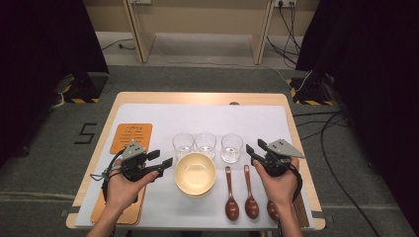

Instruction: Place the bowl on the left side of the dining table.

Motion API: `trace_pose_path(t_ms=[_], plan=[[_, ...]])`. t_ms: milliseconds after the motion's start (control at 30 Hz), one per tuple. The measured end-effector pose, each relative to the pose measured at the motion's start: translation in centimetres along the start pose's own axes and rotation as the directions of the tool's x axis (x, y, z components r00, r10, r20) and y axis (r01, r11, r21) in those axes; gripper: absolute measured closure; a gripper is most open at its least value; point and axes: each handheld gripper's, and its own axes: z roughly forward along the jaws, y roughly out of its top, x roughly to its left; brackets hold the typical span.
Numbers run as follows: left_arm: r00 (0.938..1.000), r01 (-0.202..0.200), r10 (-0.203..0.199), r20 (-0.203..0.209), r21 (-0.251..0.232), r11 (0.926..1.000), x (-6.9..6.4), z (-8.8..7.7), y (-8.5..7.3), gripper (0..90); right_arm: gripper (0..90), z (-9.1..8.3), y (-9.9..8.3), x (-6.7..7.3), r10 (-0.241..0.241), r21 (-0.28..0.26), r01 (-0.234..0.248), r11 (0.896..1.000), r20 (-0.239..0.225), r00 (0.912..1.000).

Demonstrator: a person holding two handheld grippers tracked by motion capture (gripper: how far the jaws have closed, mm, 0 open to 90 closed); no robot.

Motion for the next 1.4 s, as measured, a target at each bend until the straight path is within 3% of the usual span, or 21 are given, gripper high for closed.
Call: trace_pose_path(t_ms=[300, 667, 1400], plan=[[0.9991, -0.005, 0.005, 0.041, -0.002, 1.0, -1.3, 0.6, -0.1, 42.9, 51.9, 0.0, 0.0, 0.0, 0.001, 0.001, -0.001, 1.0, -0.003, 1.0], [0.9968, -0.078, 0.078, 0.021, 0.012, 0.9969, -2.4, 2.0, -0.6, 54.6, 51.9, 0.1, -0.1, 0.0, 0.002, 0.003, -0.002, 1.0, -0.005, 1.0], [0.9895, -0.145, 0.145, -0.002, 0.032, 0.989, -3.0, 3.8, -1.0, 70.1, 51.8, 0.1, -0.1, -0.1, 0.007, 0.005, -0.007, 1.0, -0.006, 1.0]])
